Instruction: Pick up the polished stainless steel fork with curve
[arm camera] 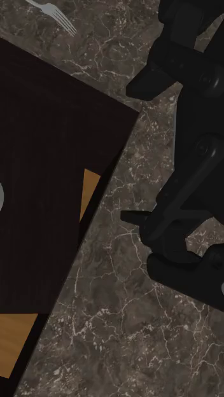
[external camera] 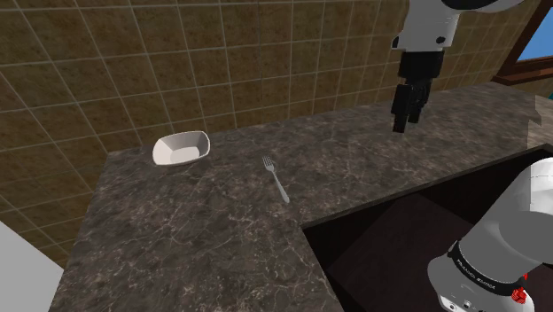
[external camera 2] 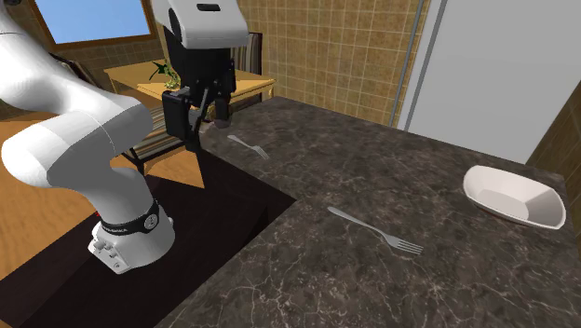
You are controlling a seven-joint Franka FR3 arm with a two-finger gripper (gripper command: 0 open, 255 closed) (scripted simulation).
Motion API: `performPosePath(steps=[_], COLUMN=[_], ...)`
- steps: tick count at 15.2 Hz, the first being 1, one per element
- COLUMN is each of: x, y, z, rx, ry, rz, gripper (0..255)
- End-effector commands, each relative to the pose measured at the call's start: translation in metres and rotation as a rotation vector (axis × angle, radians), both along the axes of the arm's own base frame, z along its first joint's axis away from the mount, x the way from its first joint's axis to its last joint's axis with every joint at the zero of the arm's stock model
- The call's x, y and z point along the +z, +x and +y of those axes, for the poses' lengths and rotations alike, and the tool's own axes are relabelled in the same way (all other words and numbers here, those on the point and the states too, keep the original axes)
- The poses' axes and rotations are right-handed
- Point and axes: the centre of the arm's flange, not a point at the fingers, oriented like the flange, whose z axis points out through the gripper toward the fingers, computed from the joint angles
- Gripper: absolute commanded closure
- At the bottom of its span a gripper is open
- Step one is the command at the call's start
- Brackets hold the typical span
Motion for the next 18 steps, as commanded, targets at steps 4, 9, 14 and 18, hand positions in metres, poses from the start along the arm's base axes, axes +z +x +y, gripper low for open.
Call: performPosePath(steps=[4,9,14,18], x=[-0.023,-0.061,-0.098,-0.126], y=[0.021,0.06,0.101,0.136], z=[0.02,0.052,0.08,0.1], rx=[-0.037,-0.099,-0.161,-0.211], ry=[-0.013,-0.034,-0.055,-0.072], rz=[-0.02,-0.054,-0.088,-0.115], gripper=[0,0,0,0])
